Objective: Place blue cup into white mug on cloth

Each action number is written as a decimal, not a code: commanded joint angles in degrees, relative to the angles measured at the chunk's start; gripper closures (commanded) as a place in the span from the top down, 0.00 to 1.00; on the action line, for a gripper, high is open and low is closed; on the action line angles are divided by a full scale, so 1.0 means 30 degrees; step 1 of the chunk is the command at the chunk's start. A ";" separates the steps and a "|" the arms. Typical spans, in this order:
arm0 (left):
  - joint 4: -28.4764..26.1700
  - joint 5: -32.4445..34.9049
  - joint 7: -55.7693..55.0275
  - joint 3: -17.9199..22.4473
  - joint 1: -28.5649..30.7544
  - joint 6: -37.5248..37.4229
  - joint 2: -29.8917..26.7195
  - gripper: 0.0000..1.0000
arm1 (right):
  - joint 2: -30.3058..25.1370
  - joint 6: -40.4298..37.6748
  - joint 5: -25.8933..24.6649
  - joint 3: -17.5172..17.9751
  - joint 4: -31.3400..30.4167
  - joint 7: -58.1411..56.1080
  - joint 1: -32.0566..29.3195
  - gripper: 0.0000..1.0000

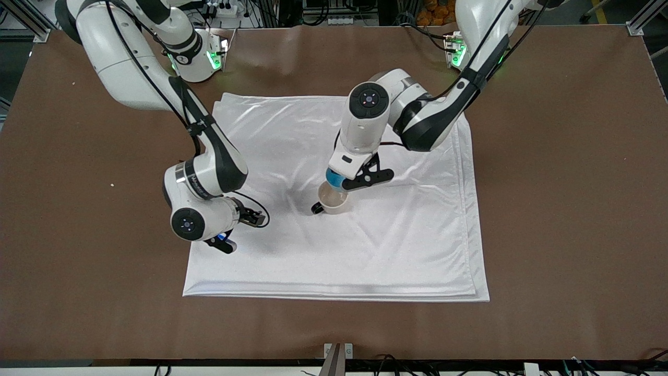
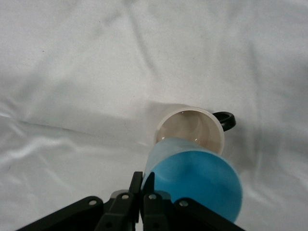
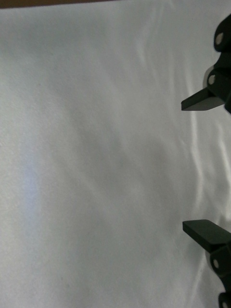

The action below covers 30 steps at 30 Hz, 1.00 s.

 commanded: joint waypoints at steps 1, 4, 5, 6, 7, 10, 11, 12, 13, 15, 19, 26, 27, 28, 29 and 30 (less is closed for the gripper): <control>0.1395 0.0574 -0.0728 0.1691 -0.1888 -0.0194 0.0719 0.00 | -0.1017 0.0084 -0.0275 0.0209 -0.1388 -0.1457 -0.0681 1.00; 0.1601 0.0545 -0.0728 0.1721 -0.1919 -0.0194 0.0983 0.00 | -0.1047 0.0114 -0.0275 0.0239 -0.1535 -0.1838 -0.1004 1.00; 0.1689 0.0574 -0.0699 0.1721 -0.1948 -0.0194 0.1071 0.00 | -0.1047 0.0114 -0.0275 0.0239 -0.1564 -0.1984 -0.1062 1.00; 0.1777 0.0574 -0.0698 0.1721 -0.1948 -0.0194 0.1159 0.00 | -0.1076 0.0114 -0.0275 0.0239 -0.1623 -0.2102 -0.1121 1.00; 0.1836 0.0574 -0.0727 0.1750 -0.1977 -0.0194 0.1276 0.00 | -0.1163 0.0143 -0.0275 0.0239 -0.1681 -0.2132 -0.1151 1.00; 0.1953 0.0575 -0.0669 0.1751 -0.1948 -0.0194 0.1394 0.00 | -0.1456 0.0552 -0.0275 0.0239 -0.2265 -0.2570 -0.1384 1.00; 0.1953 0.0603 -0.0611 0.1751 -0.1948 -0.0194 0.1423 0.00 | -0.1660 0.0873 -0.0275 0.0239 -0.2616 -0.2833 -0.1530 1.00; 0.1953 0.0604 -0.0581 0.1751 -0.1948 -0.0165 0.1453 0.00 | -0.1836 0.1195 -0.0275 0.0239 -0.2996 -0.3183 -0.1706 1.00; 0.1982 0.0604 -0.0552 0.1780 -0.1919 -0.0135 0.1540 0.00 | -0.2070 0.1604 -0.0275 0.0239 -0.3493 -0.3593 -0.1824 1.00; 0.2099 0.0604 -0.0552 0.1780 -0.1919 -0.0019 0.1658 0.00 | -0.2655 0.2599 -0.0275 0.0239 -0.4606 -0.4443 -0.2087 1.00; 0.2217 0.0604 -0.0669 0.1868 -0.1977 0.0304 0.1922 0.00 | -0.3623 0.4446 -0.0275 0.0239 -0.6628 -0.5441 -0.2439 1.00; 0.2217 0.0604 -0.0698 0.1897 -0.2153 0.0656 0.2097 0.00 | -0.5585 0.5885 -0.0333 0.0180 -0.9178 -0.6992 -0.2762 1.00; 0.2217 0.0604 -0.0698 0.1897 -0.2153 0.0656 0.2098 0.00 | -0.5907 0.6002 -0.0333 0.0180 -0.9530 -0.7286 -0.2820 1.00; 0.2246 0.0575 -0.0669 0.1897 -0.2153 0.0656 0.2098 0.00 | -0.6200 0.6090 -0.0333 0.0180 -0.9881 -0.7666 -0.2937 1.00; 0.2246 0.0574 -0.0669 0.1897 -0.2153 0.0685 0.2156 0.00 | -0.6464 0.6091 -0.0333 0.0180 -1.0233 -0.8046 -0.3141 1.00; 0.2275 0.0574 -0.0611 0.1897 -0.2153 0.0743 0.2185 0.00 | -0.6757 0.6091 -0.0333 0.0180 -1.0526 -0.8543 -0.3375 1.00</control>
